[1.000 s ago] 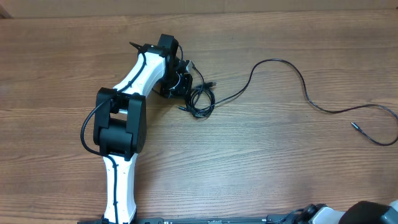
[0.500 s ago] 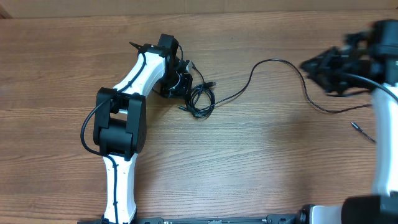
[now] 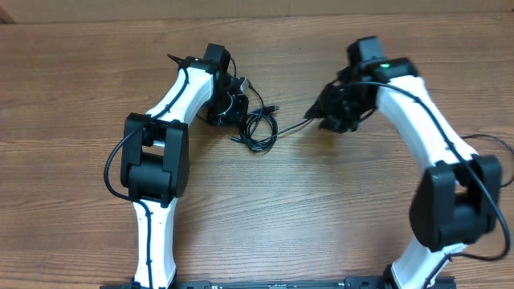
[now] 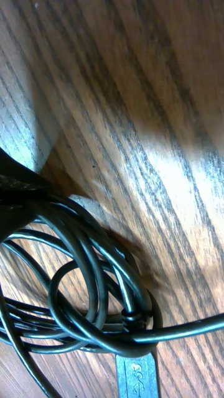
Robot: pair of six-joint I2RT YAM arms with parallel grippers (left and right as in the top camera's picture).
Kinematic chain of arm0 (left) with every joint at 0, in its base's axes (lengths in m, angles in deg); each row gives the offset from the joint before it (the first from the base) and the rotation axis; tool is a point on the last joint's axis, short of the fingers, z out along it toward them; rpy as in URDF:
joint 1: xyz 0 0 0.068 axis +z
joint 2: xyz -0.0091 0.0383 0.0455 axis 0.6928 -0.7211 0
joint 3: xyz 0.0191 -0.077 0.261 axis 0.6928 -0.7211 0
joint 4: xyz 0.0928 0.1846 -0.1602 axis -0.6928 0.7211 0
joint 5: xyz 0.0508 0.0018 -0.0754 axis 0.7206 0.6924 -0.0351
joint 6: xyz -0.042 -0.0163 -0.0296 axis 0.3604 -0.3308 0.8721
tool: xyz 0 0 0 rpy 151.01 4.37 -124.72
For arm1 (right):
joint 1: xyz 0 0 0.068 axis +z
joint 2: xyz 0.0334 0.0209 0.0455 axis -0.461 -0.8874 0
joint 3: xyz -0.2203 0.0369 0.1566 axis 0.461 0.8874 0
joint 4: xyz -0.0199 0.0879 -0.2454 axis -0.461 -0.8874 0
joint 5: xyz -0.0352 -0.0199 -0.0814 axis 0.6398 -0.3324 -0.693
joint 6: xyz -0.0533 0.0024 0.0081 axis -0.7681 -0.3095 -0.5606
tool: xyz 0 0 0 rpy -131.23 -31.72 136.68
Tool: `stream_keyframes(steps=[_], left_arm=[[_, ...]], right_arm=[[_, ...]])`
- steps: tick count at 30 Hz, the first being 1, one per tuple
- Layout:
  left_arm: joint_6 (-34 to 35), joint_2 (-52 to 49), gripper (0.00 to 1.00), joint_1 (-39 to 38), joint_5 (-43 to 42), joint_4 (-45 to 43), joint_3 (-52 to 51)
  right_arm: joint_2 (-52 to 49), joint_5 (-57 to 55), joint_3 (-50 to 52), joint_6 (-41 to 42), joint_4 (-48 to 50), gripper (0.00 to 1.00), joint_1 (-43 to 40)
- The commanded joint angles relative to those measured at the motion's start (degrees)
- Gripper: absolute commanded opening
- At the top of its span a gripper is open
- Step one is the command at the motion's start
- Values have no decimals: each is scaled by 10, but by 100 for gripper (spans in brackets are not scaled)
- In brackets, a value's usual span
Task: Untangle cables
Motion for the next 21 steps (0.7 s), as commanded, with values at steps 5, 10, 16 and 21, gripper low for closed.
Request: stream_keyframes(steps=[5, 10, 16, 21], left_arm=[[-4, -10, 6, 3, 10, -2, -5], [-4, -10, 6, 3, 10, -2, -5], [-4, -10, 6, 3, 10, -2, -5], [-4, -10, 6, 3, 10, -2, -5]], right_arm=[[-47, -52, 3, 112, 63, 47, 60], [-70, -60, 3, 147, 105, 51, 82], [-95, -83, 3, 188, 110, 50, 93], [-111, -108, 8, 190, 131, 50, 107]])
